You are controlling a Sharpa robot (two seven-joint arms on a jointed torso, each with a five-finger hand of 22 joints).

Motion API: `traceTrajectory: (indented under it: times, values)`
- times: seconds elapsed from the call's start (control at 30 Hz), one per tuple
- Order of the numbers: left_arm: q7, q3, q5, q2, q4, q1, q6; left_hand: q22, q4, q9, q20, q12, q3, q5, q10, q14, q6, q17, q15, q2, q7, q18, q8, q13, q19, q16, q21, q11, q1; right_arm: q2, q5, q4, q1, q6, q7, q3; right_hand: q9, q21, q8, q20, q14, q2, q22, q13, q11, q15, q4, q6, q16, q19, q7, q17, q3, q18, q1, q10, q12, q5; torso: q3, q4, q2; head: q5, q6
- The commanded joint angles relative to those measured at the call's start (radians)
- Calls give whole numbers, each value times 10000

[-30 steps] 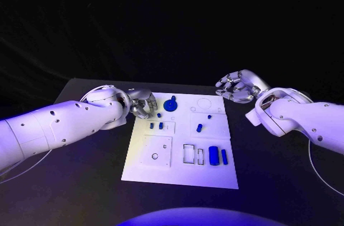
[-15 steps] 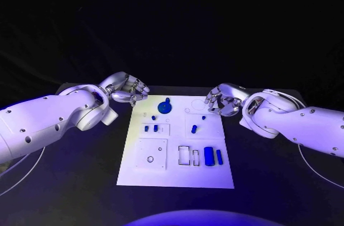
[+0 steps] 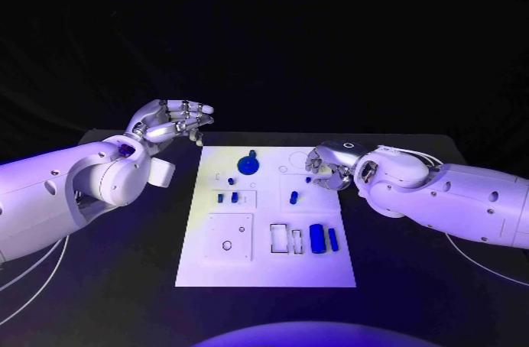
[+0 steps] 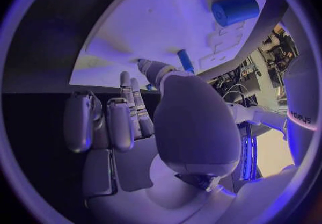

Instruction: Assemble the parts on the task board

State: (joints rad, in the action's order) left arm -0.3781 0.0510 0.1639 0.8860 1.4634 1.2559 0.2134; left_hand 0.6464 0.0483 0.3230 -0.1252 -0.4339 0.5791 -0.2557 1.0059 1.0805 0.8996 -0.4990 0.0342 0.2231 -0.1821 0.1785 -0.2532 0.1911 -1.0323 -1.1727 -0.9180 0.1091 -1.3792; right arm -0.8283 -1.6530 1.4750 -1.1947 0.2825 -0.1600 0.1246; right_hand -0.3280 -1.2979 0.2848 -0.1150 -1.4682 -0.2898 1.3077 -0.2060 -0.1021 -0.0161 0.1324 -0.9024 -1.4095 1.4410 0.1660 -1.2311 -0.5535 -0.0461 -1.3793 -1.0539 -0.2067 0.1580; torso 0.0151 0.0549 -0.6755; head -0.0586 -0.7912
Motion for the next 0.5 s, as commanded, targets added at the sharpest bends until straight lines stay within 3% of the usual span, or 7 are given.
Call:
traceTrajectory:
  times: [0.03, 0.27, 0.5]
  values:
    - [-649, -4, -950, 31, 91, 6, 41, -8, -41, -12, 6, -69, -24, -32, -86, -71, -48, 21, -6, 9, 38, 55, -40, 19, 68, 6, 46, 2, 41, 71, -808, -31, 61, -321, -405, 5, 12, 3, -50, -38, -330, 27, 1043, 21, -48, -81, -43, 12, -14, -22, 71, -16, 40, -169, 120, 22, 55, -33, 4, 4, -6, 24, -7]
    - [-679, -4, -1036, 93, 123, 6, 63, -6, -57, -18, 5, -89, -20, -38, -111, -81, -61, 28, -4, 5, 27, 56, -40, 24, 72, -2, 46, 8, 22, 214, -933, -58, 131, -193, -375, 7, 5, -172, -32, -44, -341, 118, 1150, 84, -36, -75, -97, -123, -40, 72, 68, -52, -17, -132, 97, -143, 48, -12, -12, -2, 5, 74, -31]
    - [-673, -4, -1056, 112, 109, 6, 86, -2, -68, -29, 2, -115, -20, -40, -137, -89, -95, 36, 2, 1, 10, 56, -29, 30, 74, -14, 43, 19, 10, 330, -917, -70, 182, -86, -319, 7, -37, -620, 63, 25, -385, 408, 1431, 264, 126, 63, -366, -640, -144, 306, -79, -202, -483, -37, -29, -795, 11, -336, -23, 3, 2, 121, -38]
